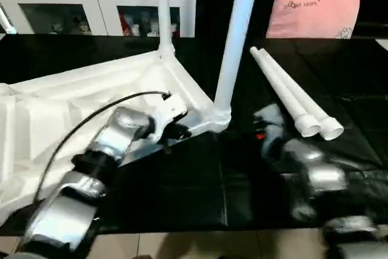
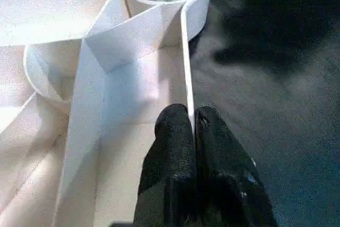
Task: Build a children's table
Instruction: Rotate leg to tighten
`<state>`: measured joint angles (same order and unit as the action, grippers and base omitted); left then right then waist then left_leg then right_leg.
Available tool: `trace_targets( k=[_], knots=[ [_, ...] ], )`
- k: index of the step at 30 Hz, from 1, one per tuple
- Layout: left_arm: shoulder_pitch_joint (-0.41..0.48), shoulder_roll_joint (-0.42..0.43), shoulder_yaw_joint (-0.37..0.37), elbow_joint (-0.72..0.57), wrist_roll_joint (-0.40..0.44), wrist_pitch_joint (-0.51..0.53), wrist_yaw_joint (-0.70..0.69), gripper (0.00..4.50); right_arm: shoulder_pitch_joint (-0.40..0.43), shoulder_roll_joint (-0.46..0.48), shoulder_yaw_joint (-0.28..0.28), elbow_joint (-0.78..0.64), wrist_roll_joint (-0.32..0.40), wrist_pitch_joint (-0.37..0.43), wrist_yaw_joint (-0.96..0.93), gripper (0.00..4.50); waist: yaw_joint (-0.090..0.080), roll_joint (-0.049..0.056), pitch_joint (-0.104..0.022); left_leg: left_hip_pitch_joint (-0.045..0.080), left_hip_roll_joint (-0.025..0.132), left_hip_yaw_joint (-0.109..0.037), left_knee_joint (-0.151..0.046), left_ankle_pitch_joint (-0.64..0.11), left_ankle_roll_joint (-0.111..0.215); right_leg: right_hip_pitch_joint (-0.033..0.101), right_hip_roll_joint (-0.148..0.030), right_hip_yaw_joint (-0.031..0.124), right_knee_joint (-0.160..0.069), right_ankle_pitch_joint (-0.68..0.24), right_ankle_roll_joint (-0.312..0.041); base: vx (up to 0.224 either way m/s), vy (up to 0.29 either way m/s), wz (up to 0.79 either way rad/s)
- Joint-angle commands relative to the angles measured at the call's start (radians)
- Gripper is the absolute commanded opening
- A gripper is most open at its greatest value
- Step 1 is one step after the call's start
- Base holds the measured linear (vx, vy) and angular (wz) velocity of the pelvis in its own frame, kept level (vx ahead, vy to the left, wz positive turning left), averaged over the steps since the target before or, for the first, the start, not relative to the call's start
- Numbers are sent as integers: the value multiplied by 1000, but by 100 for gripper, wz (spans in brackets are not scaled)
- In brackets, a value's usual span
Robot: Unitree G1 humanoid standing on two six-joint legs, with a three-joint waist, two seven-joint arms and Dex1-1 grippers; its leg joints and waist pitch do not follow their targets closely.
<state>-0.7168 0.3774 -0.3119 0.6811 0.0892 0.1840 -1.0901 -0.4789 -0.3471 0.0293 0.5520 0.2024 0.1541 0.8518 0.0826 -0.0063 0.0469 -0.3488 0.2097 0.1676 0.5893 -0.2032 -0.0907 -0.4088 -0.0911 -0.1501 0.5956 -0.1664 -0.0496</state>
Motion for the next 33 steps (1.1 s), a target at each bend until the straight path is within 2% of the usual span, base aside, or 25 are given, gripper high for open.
trace_targets(
  k=[1, 4, 7, 11, 15, 21, 33],
  knots=[
    [14, 32, -53, -25, 7, -73, -118, 0, 12, -32, 45, -60, 5, -13, 119, 446, 5, -2, -67, -4, 24, 2, -59, -104, 97, 72, -66, 70, -71, -219, -145, 0, 0, 0],
    [23, 60, -70, -28, 2, -119, -183, 0, 16, -65, 70, -91, 14, 2, 198, 446, 11, 3, -68, -4, 30, 0, -60, -105, 92, 71, -67, 70, -66, -213, -148, 0, 0, 0],
    [19, 75, -80, -26, 0, -140, -226, 0, 6, -83, 101, -100, 9, -7, 275, 446, 16, 1, -68, -4, 29, 1, -59, -108, 88, 71, -67, 69, -65, -207, -158, 0, 0, 0],
    [12, 85, -87, -27, -23, -179, -318, 0, -11, -101, 186, -107, -14, -27, 406, 446, 22, -2, -69, -6, 30, 2, -58, -101, 89, 72, -69, 70, -63, -203, -158, 0, 0, 0],
    [5, 86, -96, -22, -28, -207, -365, 0, -36, -89, 220, -73, -46, -60, 434, 446, 29, -5, -69, -4, 31, 2, -59, -96, 79, 69, -71, 71, -63, -224, -151, 0, 0, 0],
    [5, 87, -120, -33, -19, -236, -405, 0, -76, -64, 231, -21, -40, -60, 474, 446, 35, -7, -71, -2, 34, 2, -58, -75, 78, 68, -71, 74, -55, -191, -159, 0, 0, 0],
    [10, 80, -121, -23, -7, -256, -408, 0, -68, -74, 238, -13, -36, -65, 536, 334, 41, -6, -73, -4, 32, 2, -56, -70, 76, 71, -70, 72, -54, -185, -153, 0, 0, 0]
  ],
)
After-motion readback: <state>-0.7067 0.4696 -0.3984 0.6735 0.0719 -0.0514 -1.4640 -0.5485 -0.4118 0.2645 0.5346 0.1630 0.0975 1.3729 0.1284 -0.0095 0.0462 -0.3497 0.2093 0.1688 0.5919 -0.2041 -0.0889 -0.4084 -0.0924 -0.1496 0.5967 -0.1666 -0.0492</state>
